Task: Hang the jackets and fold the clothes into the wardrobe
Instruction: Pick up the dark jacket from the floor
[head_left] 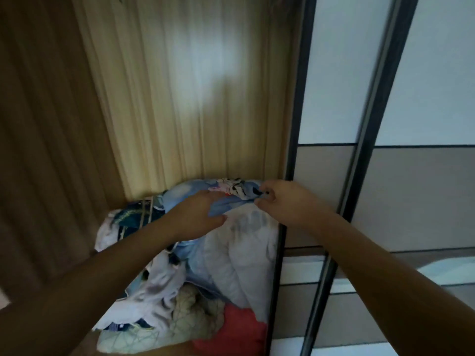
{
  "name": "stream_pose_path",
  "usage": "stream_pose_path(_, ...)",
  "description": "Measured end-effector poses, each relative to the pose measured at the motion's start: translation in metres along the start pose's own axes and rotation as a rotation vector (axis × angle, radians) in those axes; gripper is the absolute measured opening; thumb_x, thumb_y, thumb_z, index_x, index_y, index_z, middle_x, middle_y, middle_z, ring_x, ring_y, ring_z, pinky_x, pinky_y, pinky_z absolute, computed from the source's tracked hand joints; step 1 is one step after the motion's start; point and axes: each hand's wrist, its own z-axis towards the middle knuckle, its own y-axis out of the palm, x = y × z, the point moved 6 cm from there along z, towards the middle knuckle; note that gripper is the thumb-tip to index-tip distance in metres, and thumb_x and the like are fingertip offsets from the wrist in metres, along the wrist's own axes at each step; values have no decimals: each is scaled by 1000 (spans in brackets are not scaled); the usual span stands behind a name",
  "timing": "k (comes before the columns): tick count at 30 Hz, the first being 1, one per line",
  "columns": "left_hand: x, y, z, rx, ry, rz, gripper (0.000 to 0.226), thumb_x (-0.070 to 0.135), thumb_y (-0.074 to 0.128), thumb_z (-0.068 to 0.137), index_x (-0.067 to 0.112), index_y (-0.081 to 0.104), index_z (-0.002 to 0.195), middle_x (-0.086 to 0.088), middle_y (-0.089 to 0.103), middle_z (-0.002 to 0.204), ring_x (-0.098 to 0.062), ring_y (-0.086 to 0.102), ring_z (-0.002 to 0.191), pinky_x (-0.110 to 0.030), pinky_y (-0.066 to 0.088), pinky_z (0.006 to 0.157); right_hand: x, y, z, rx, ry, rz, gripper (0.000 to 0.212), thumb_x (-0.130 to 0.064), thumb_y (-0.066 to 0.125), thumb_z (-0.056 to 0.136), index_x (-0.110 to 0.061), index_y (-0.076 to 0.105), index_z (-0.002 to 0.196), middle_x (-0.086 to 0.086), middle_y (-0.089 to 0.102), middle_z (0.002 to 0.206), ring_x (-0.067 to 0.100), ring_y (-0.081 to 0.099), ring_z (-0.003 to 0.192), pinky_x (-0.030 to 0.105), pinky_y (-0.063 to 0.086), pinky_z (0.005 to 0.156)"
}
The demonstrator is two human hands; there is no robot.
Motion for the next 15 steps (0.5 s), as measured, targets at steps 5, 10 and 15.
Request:
stream_pose_path(5, -14, -94, -19, 82, -111, 137, 68, 43, 62, 96, 21, 35, 155, -2, 45, 146, -16, 47, 133, -19, 37, 100, -68, -48, 37, 57, -115, -63, 39, -37, 58, 99, -13, 64, 130, 4, 69, 119, 22, 63, 110, 32, 48, 89)
stream_pose_path(10, -17, -169, -49, 188, -154, 256, 69, 49, 59, 97, 26, 32, 157, 0, 43, 150, -16, 46, 135, -26, 41, 106, -110, -76, 59, 69, -124, -59, 49, -53, 56, 96, -31, 53, 140, -1, 62, 128, 18, 59, 110, 37, 51, 95)
stream_pose_path(15, -24, -227, -89, 270, -191, 316, 68, 50, 58, 97, 25, 34, 156, -1, 47, 148, -18, 49, 134, -33, 43, 108, -167, -87, 70, 114, -189, -36, 49, -56, 57, 96, -29, 55, 137, -3, 68, 109, 13, 63, 95, 35, 54, 90)
